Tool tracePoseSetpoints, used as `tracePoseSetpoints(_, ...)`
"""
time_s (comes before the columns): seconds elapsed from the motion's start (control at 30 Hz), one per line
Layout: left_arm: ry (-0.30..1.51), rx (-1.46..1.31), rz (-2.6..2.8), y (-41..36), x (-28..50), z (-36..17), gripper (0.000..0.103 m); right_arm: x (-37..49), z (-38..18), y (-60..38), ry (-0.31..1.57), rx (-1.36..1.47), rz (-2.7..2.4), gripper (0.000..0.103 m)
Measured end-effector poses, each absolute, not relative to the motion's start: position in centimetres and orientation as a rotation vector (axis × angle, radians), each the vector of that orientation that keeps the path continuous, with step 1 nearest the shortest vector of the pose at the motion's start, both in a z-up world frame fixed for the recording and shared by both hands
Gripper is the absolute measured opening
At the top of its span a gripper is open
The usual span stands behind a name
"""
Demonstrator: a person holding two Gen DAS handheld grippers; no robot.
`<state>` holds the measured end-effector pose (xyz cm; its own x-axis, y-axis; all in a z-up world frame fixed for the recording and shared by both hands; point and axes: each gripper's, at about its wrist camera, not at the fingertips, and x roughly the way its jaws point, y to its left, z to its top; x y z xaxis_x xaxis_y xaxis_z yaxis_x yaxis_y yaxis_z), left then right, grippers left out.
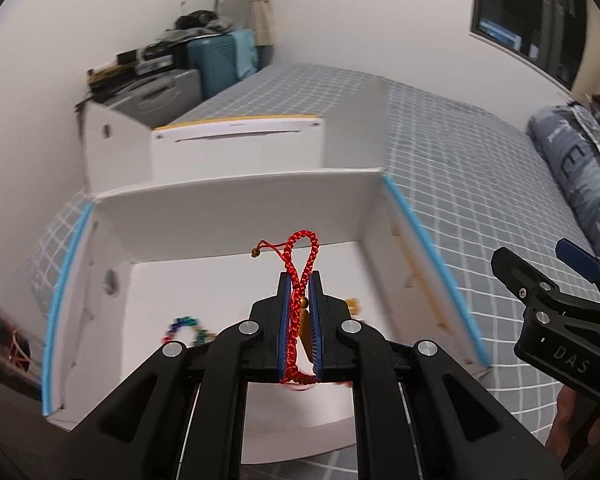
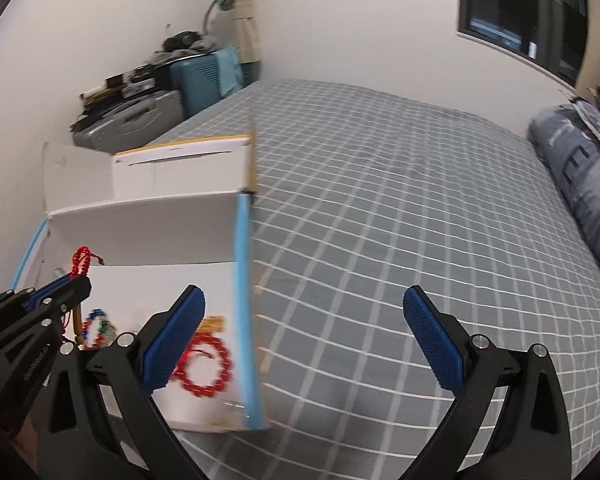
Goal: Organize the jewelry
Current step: 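Lift the red string bracelet and carry it over the white box with the left tool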
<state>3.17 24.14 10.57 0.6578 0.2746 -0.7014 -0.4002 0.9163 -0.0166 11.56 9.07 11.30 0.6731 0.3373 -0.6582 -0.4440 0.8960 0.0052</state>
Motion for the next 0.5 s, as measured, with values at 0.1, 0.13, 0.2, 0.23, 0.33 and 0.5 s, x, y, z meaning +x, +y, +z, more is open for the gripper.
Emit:
tracePoseSetpoints(0.1,0.766,-0.183,0.431,26.1,2.2,10.2,0.008,11.0,11.2,11.2,0.713,-0.159,0.482,0.095)
tracePoseSetpoints(0.13,0.771,-0.186,0.444,26.7,1.9,10.0,0.008,10.8,11.2,12.1,0.716,-0.161,0.501,0.095)
tracePoseSetpoints(0.2,0.783,-0.2,0.466,28.1,1.5,9.5,0.008,10.4,11.1,13.7,0.72,-0.16,0.526,0.095)
tracePoseSetpoints(0.23,0.79,-0.203,0.479,28.8,1.3,9.2,0.009,10.2,10.9,14.6,0.724,-0.166,0.534,0.095)
tracePoseSetpoints(0.33,0.809,-0.222,0.505,30.6,0.8,8.5,0.009,9.8,10.0,17.1,0.748,-0.212,0.553,0.095)
tracePoseSetpoints(0.5,0.83,-0.234,0.537,32.9,0.2,7.6,0.009,9.7,7.6,20.4,0.798,-0.299,0.541,0.095)
